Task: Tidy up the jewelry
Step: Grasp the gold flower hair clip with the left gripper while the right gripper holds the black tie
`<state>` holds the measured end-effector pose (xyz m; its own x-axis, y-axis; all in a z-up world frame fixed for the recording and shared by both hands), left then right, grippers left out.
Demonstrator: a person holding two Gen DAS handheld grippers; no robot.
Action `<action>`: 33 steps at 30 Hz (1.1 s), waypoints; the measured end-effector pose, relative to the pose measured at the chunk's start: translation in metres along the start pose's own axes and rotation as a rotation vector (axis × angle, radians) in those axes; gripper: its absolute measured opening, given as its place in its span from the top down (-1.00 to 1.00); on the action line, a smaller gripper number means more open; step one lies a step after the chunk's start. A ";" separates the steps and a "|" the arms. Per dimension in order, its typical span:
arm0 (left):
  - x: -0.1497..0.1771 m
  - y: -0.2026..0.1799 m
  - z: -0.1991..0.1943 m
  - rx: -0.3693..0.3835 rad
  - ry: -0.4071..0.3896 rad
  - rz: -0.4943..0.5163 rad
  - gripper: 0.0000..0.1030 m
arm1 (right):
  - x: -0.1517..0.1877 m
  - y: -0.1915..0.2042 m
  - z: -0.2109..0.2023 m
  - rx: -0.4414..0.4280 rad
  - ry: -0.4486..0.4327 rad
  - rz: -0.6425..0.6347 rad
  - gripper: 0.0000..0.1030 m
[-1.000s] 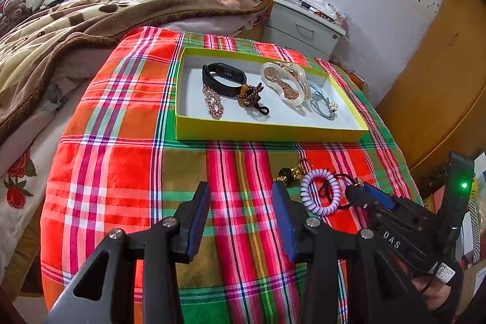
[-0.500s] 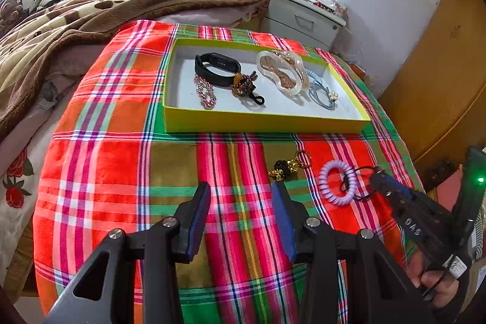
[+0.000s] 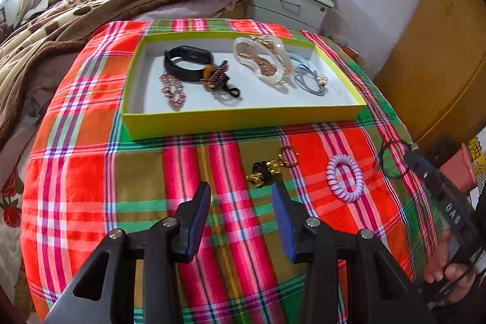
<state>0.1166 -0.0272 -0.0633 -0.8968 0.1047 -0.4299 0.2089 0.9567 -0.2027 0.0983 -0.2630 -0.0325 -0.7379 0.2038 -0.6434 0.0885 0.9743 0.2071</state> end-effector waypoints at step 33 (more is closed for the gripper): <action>-0.013 -0.026 0.028 -0.092 0.010 0.149 0.39 | 0.003 -0.003 0.007 -0.016 0.026 0.018 0.66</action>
<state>0.1338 -0.0605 -0.0766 -0.8623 0.2499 -0.4404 0.3040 0.9511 -0.0555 0.1004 -0.2652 -0.0397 -0.7534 0.2188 -0.6201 0.0915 0.9687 0.2307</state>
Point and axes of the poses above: each gripper's, at about its wrist camera, not at the fingertips, and z roughly the way its jaws point, y to its left, x to its underside, the point moved 7 cm from there along z, roughly the way its jaws point, and after that the axes turned 9 degrees about y, right-handed, at the moved point
